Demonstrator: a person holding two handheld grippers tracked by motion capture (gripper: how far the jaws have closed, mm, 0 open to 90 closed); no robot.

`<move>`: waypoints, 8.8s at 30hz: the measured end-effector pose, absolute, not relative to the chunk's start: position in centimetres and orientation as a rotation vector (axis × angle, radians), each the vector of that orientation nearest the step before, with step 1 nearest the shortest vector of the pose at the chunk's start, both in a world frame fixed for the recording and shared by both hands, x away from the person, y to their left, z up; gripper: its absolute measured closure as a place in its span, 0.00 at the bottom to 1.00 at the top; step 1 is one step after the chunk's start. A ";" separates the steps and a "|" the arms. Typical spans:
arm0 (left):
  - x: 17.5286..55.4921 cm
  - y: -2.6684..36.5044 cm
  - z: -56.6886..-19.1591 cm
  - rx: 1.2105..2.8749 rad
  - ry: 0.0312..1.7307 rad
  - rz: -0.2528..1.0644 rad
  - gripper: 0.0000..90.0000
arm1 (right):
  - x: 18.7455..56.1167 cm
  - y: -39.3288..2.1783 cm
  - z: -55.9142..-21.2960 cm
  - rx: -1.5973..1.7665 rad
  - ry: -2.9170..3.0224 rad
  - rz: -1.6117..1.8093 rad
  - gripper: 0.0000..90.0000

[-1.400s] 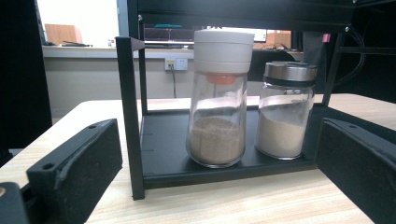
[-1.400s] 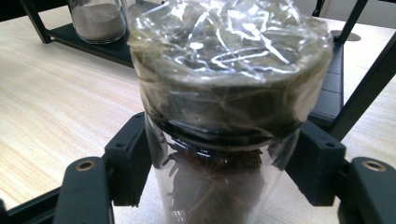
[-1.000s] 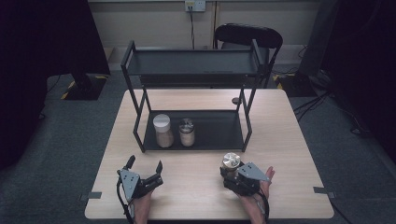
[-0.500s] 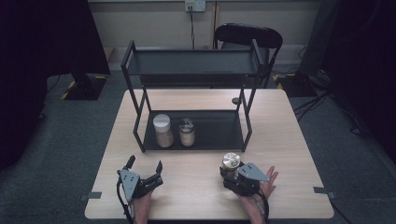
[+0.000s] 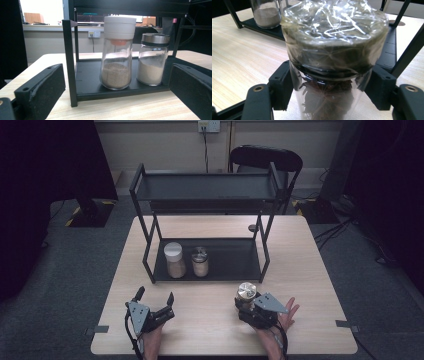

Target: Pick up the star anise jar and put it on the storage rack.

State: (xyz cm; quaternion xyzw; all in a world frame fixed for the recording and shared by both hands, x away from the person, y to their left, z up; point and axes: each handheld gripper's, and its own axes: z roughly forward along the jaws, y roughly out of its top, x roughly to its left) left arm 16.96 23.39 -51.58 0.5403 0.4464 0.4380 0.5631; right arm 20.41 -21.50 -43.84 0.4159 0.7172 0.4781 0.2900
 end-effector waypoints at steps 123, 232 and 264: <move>16.9 23.5 -51.7 1.263 1.050 1.025 0.00 | 29.6 -14.7 -40.1 1.152 1.897 1.311 0.35; 16.9 23.5 -51.6 1.269 1.050 1.026 0.00 | 32.3 -13.3 -42.9 1.214 1.804 1.175 0.17; 16.9 23.5 -51.6 1.269 1.050 1.028 0.00 | 30.3 -13.4 -42.8 1.214 1.667 1.258 0.00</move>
